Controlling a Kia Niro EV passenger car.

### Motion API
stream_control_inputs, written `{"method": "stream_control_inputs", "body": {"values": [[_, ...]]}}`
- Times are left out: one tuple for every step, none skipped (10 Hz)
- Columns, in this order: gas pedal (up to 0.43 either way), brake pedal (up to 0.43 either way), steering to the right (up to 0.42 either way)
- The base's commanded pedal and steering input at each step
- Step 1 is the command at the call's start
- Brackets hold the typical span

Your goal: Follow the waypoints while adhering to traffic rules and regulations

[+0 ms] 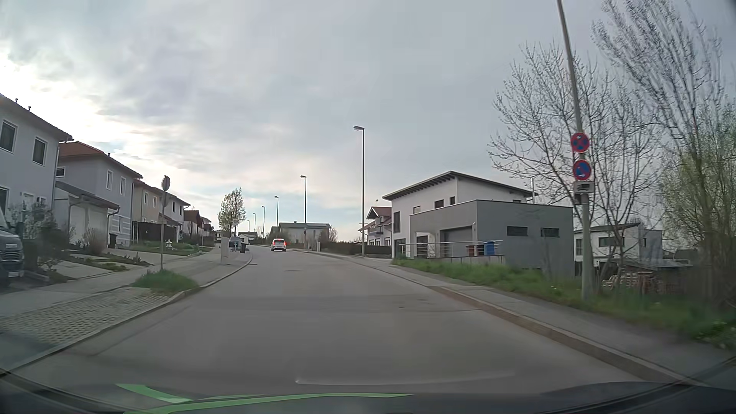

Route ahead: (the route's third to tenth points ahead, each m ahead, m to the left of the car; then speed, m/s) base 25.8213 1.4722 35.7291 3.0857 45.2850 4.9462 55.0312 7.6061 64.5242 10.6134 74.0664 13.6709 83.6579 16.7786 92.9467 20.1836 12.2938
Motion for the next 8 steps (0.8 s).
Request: {"method": "stream_control_inputs", "body": {"values": [[0.15, 0.0, -0.036], [0.15, 0.0, -0.036], [0.15, 0.0, -0.036], [0.15, 0.0, -0.036], [0.15, 0.0, -0.036], [0.15, 0.0, -0.036], [0.15, 0.0, -0.036], [0.15, 0.0, -0.036]]}}
